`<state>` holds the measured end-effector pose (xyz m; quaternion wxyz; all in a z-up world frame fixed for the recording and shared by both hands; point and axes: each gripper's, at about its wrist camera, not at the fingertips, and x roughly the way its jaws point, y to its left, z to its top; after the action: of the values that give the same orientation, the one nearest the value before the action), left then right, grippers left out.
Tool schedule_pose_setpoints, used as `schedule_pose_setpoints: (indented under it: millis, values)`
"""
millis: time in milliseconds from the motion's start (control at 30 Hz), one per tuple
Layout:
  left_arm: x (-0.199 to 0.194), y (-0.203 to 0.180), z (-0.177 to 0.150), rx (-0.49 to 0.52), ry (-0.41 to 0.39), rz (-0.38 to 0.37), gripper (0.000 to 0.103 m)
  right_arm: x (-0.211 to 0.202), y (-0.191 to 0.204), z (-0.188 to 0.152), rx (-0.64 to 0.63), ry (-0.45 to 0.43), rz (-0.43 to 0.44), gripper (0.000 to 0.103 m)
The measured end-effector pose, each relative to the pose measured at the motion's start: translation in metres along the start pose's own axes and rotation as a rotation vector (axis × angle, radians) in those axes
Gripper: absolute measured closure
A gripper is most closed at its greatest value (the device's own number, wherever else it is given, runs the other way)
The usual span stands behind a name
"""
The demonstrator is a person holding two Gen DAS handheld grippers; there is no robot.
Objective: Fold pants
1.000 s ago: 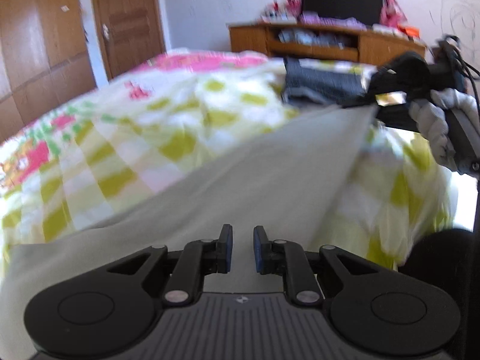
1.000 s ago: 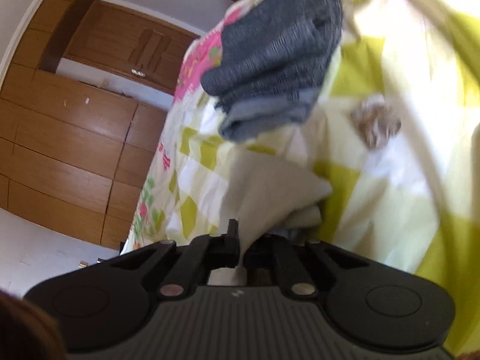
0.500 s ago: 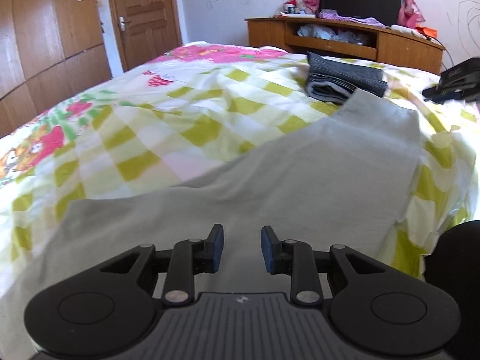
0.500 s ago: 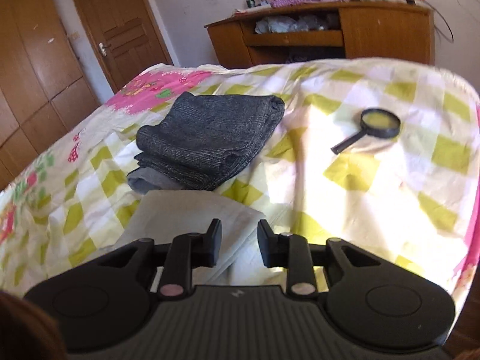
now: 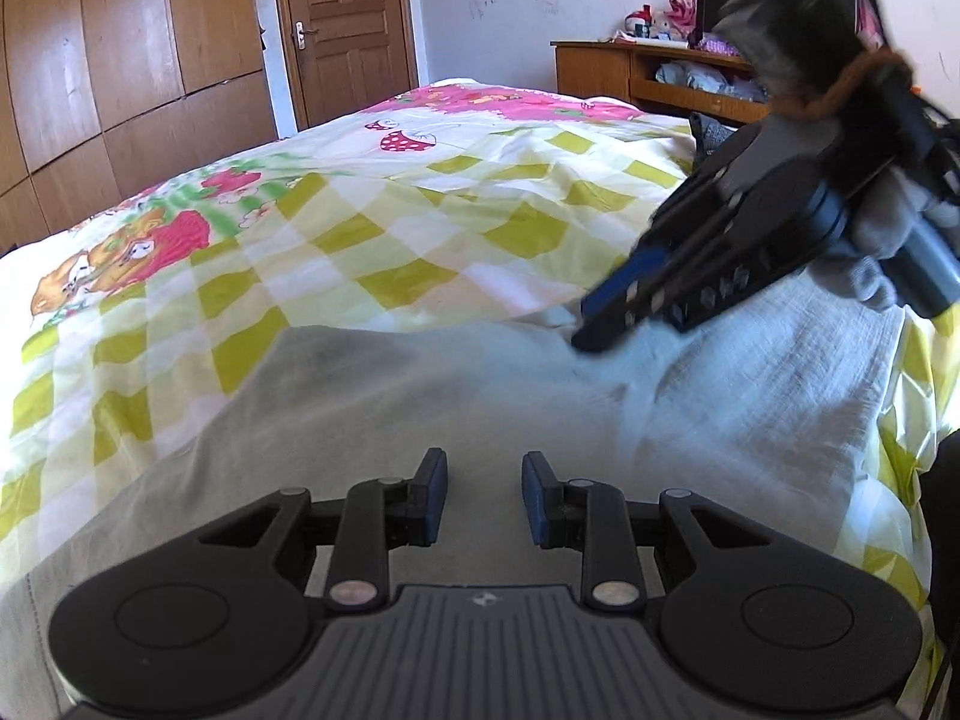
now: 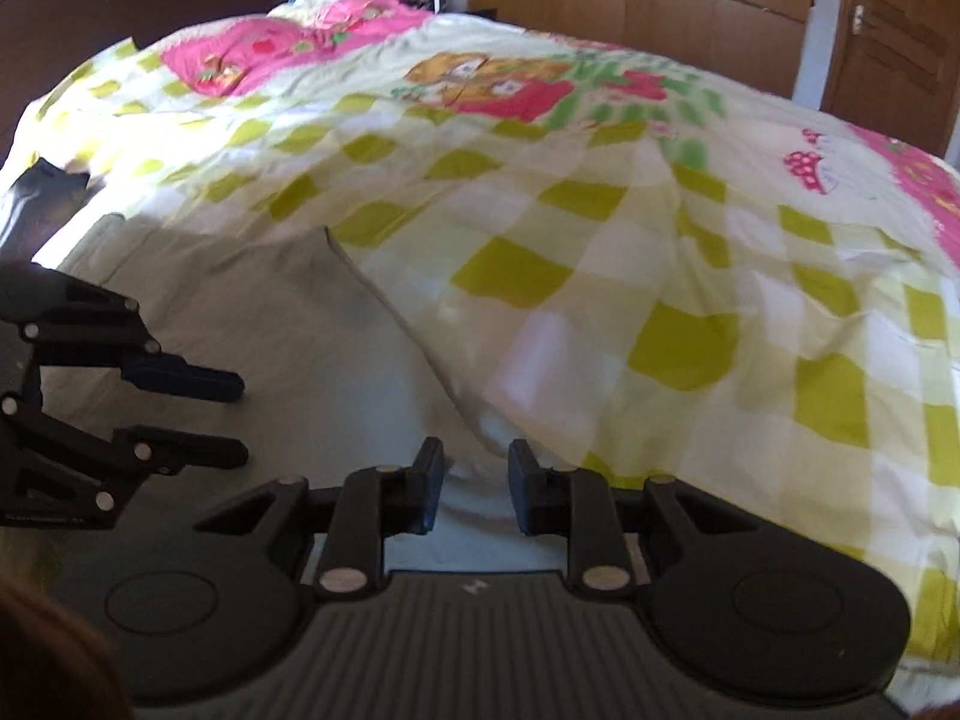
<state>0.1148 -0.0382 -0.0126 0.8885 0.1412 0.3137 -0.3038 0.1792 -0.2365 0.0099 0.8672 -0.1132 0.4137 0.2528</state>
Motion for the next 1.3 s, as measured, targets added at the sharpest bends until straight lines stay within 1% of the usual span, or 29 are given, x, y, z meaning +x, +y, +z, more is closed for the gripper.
schedule_pose_setpoints:
  millis: [33, 133, 267, 300, 333, 367, 400, 433, 533, 600, 667, 700, 733, 767, 800, 867, 900, 933, 967, 1000, 1067, 1133, 1167, 1200, 1233, 1300]
  values:
    - [0.001, 0.002, -0.001, -0.004, -0.004, -0.007, 0.063, 0.007, 0.001, 0.000, -0.028, 0.039, 0.011, 0.078]
    - [0.003, 0.004, -0.002, -0.007, -0.011, -0.015, 0.063, 0.019, 0.003, 0.000, -0.101, 0.077, -0.001, 0.077]
    - [0.003, 0.004, -0.003, -0.008, -0.012, -0.028, 0.062, 0.028, -0.002, 0.006, -0.122, 0.132, 0.029, 0.076]
    - [0.003, 0.004, -0.003, -0.008, -0.011, -0.028, 0.062, 0.029, -0.002, 0.007, -0.118, 0.140, 0.035, 0.078]
    - [0.003, 0.004, -0.003, -0.008, -0.010, -0.027, 0.062, 0.029, -0.003, 0.008, -0.102, 0.145, 0.046, 0.087]
    - [0.003, 0.004, -0.003, -0.007, -0.011, -0.025, 0.062, 0.029, -0.005, 0.009, -0.080, 0.150, 0.060, 0.099]
    - [0.002, 0.004, -0.003, -0.008, -0.013, -0.021, 0.062, 0.028, -0.006, 0.012, -0.063, 0.150, 0.060, 0.099]
    - [0.000, 0.004, -0.002, -0.009, -0.018, -0.016, 0.062, 0.026, -0.007, 0.013, -0.053, 0.141, 0.054, 0.102]
    - [-0.001, 0.002, 0.000, -0.014, -0.026, -0.002, 0.061, 0.016, -0.011, 0.019, -0.004, 0.075, 0.028, 0.103]
    - [0.003, 0.000, -0.002, -0.002, -0.005, 0.008, 0.061, 0.013, -0.018, 0.021, 0.057, 0.029, 0.014, 0.103]
    - [0.008, -0.003, -0.005, 0.012, 0.022, 0.016, 0.061, 0.019, -0.020, 0.018, 0.086, 0.024, 0.010, 0.102]
    - [0.008, -0.005, -0.005, 0.021, 0.027, 0.019, 0.061, 0.021, -0.017, 0.016, 0.068, 0.024, 0.007, 0.102]
    - [0.007, -0.006, -0.005, 0.032, 0.031, 0.023, 0.061, 0.019, -0.013, 0.013, 0.054, 0.024, 0.001, 0.098]
    - [0.006, -0.007, -0.004, 0.040, 0.035, 0.026, 0.061, 0.013, -0.011, 0.010, 0.061, 0.010, -0.005, 0.096]
    - [0.006, -0.008, -0.004, 0.046, 0.039, 0.025, 0.061, 0.001, -0.011, 0.006, 0.087, -0.026, -0.015, 0.096]
    - [0.005, -0.010, -0.004, 0.055, 0.047, 0.022, 0.061, -0.031, -0.018, -0.010, 0.199, -0.089, -0.042, 0.091]
    - [0.004, -0.012, -0.003, 0.060, 0.050, 0.022, 0.061, -0.049, -0.023, -0.022, 0.257, -0.114, -0.055, 0.090]
    - [0.003, -0.013, -0.002, 0.066, 0.049, 0.022, 0.061, -0.067, -0.028, -0.038, 0.312, -0.130, -0.076, 0.087]
    - [0.002, -0.015, -0.001, 0.069, 0.046, 0.020, 0.061, -0.086, -0.035, -0.058, 0.388, -0.136, -0.114, 0.080]
    - [0.002, -0.018, 0.001, 0.068, 0.041, 0.013, 0.061, -0.105, -0.041, -0.080, 0.472, -0.139, -0.154, 0.078]
    - [0.000, -0.025, 0.006, 0.068, 0.024, 0.000, 0.061, -0.138, -0.053, -0.127, 0.636, -0.140, -0.236, 0.076]
    - [0.002, -0.035, 0.012, 0.074, 0.012, -0.013, 0.061, -0.167, -0.064, -0.169, 0.773, -0.158, -0.335, 0.075]
    - [0.003, -0.041, 0.015, 0.077, 0.011, -0.019, 0.061, -0.177, -0.070, -0.187, 0.844, -0.170, -0.364, 0.073]
    - [0.005, -0.048, 0.019, 0.085, 0.011, -0.030, 0.061, -0.183, -0.077, -0.202, 0.920, -0.181, -0.379, 0.073]
    - [0.007, -0.055, 0.022, 0.096, 0.013, -0.038, 0.061, -0.187, -0.085, -0.216, 0.992, -0.201, -0.374, 0.073]
    - [0.011, -0.068, 0.026, 0.116, 0.021, -0.051, 0.061, -0.186, -0.102, -0.235, 1.106, -0.259, -0.345, 0.072]
